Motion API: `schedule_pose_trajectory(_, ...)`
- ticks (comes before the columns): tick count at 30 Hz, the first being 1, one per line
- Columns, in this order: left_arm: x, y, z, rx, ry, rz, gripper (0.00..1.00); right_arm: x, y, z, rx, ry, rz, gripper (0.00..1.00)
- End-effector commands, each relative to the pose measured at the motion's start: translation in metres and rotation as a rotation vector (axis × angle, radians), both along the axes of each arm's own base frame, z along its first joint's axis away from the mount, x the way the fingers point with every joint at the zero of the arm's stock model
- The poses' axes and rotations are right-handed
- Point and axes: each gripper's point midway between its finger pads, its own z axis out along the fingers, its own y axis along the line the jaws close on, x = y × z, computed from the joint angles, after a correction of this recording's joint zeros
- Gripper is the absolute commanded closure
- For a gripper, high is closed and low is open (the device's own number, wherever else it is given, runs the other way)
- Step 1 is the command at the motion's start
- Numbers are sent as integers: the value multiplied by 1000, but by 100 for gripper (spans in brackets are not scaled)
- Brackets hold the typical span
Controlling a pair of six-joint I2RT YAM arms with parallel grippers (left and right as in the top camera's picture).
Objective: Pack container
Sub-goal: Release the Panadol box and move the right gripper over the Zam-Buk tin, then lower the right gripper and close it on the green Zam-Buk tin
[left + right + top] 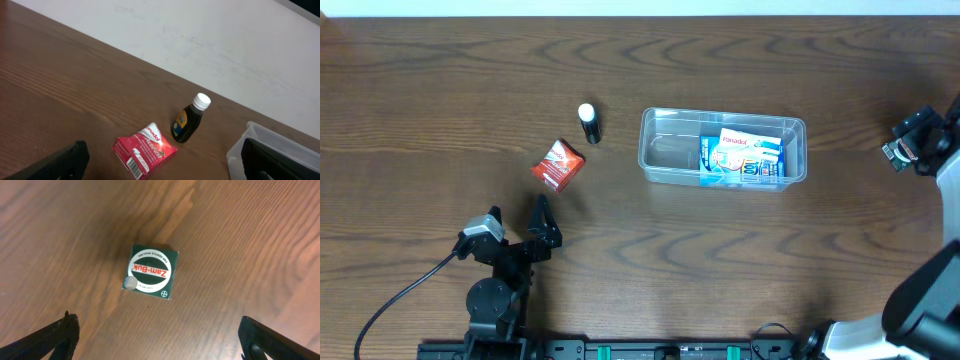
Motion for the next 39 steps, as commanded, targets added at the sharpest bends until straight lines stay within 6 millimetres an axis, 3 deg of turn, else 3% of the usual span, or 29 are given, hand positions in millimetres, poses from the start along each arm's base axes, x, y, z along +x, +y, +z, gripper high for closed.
schedule_pose_trajectory(1,-1,6,-17,24,50,30,2,0,-5,-34,51,32,-59,1)
schedule_pose_trajectory(9,-1,6,-17,24,50,30,2,16,-13,-87,67,66,-58,7)
schedule_pose_trajectory(15,-1,6,-17,24,50,30,2,26,-19,-105,55,53,-61,9)
schedule_pose_trajectory(27,-1,6,-17,24,50,30,2,38,-29,-105,8,14,-51,11)
schedule_pose_trajectory(39,-1,6,-17,24,50,30,2,35,-27,-107,15,28,-51,12)
